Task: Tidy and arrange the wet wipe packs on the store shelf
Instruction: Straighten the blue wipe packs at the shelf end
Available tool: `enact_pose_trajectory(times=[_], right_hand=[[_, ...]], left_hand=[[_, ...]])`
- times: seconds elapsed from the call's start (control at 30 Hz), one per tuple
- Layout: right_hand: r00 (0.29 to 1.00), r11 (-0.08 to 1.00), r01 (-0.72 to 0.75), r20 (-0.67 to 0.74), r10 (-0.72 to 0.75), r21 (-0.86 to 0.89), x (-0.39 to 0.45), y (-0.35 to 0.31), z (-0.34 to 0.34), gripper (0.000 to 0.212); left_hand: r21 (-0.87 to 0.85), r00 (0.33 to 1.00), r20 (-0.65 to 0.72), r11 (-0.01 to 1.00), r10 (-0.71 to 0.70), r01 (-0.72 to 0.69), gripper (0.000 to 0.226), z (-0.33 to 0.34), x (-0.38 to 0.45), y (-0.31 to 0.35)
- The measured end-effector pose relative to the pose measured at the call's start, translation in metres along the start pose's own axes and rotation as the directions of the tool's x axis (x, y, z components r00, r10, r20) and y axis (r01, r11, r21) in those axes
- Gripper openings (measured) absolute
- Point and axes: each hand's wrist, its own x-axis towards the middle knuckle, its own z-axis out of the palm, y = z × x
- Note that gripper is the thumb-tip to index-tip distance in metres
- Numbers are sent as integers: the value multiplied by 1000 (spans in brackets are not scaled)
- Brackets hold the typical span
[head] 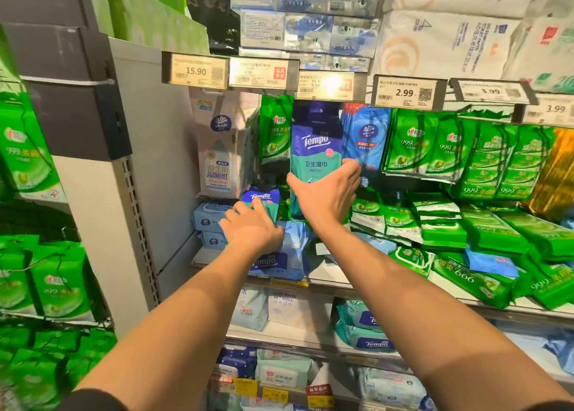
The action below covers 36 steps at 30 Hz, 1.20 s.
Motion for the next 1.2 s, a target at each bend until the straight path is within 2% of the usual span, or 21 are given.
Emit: enact_pose_trajectory(times=[0.2, 0.37, 0.6, 0.87, 1.2], right_hand=[[1000, 999, -18, -1, 18, 49, -1, 3, 7, 87], [998, 987, 6, -55, 2, 162, -4, 4, 4, 88], [991, 964, 94, -111, -68, 248, -4, 1, -9, 87], [980, 950, 179, -137, -147, 256, -9, 4, -19, 85], [992, 984, 80, -106, -64, 156, 6, -1, -9, 86]], left_hand=[[18, 1000, 1, 1000, 3, -3, 76, -2, -2, 1], [17, 1000, 13, 1000, 0, -1, 75, -3, -1, 2], [28, 1000, 19, 1000, 1, -2, 74, -5, -2, 3], [27, 1000, 18, 1000, 7, -8, 77, -5, -5, 2], [28, 1000, 17, 1000, 5, -5, 74, -3, -3, 1]])
